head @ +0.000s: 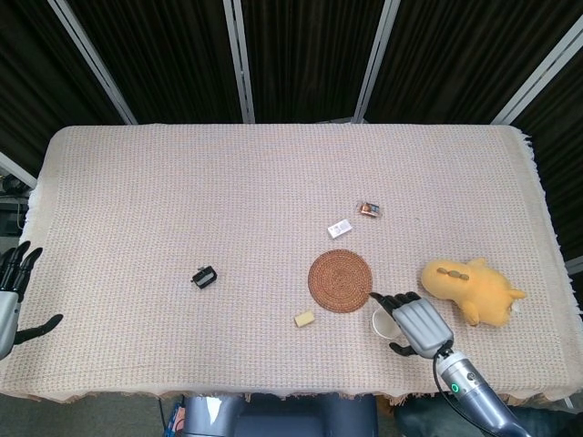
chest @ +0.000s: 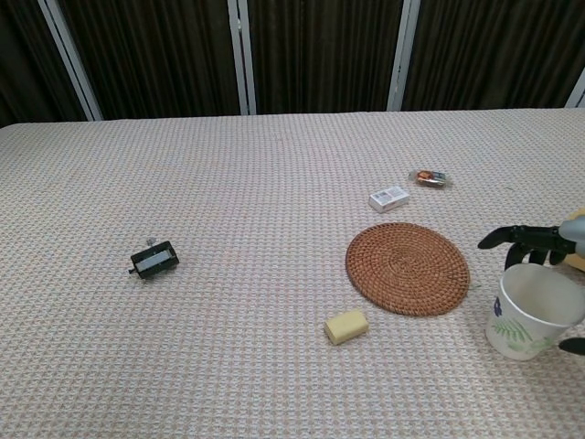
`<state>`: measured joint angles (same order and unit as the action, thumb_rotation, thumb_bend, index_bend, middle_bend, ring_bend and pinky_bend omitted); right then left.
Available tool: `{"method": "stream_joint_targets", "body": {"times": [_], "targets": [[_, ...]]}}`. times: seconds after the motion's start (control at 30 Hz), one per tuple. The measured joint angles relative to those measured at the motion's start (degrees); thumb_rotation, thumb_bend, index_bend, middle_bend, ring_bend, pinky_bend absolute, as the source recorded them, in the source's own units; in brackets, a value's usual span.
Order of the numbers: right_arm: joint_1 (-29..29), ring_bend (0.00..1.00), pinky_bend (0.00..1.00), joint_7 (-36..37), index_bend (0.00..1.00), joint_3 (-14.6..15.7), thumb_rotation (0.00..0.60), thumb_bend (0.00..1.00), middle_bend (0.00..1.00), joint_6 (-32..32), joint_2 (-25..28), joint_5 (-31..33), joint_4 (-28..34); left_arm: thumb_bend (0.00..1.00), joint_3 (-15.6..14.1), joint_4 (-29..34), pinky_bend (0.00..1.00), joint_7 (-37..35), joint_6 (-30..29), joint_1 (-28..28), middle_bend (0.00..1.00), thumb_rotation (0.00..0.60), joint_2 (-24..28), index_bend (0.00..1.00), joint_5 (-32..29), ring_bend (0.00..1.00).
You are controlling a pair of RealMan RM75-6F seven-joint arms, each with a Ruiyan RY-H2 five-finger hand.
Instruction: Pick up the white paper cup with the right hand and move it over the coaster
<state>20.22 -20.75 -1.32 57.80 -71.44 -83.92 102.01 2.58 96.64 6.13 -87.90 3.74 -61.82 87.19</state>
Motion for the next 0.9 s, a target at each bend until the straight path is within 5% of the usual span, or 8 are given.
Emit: {"method": "stream_joint_targets", "body": {"times": [0.43, 0.9], "targets": [[1.19, 0.36, 0.35, 1.45, 0.25, -1.03, 0.6, 0.25, 0.38, 2.57, -2.47, -0.57, -0.51, 0.0, 0.05, -0.02, 0.0, 0.18, 0.59, 0.18, 0.0, 0.6, -0.01, 0.0, -0.59, 0.0], [9.45, 0.35, 0.35, -4.49, 0.25, -10.15, 0.6, 0.25, 0.38, -1.44, -7.89, 13.5, -2.95, 0.0, 1.18, -0.47, 0.0, -0.21, 2.77, 1.02, 0.0, 0.6, 0.06, 0.0, -4.01, 0.0]]}}
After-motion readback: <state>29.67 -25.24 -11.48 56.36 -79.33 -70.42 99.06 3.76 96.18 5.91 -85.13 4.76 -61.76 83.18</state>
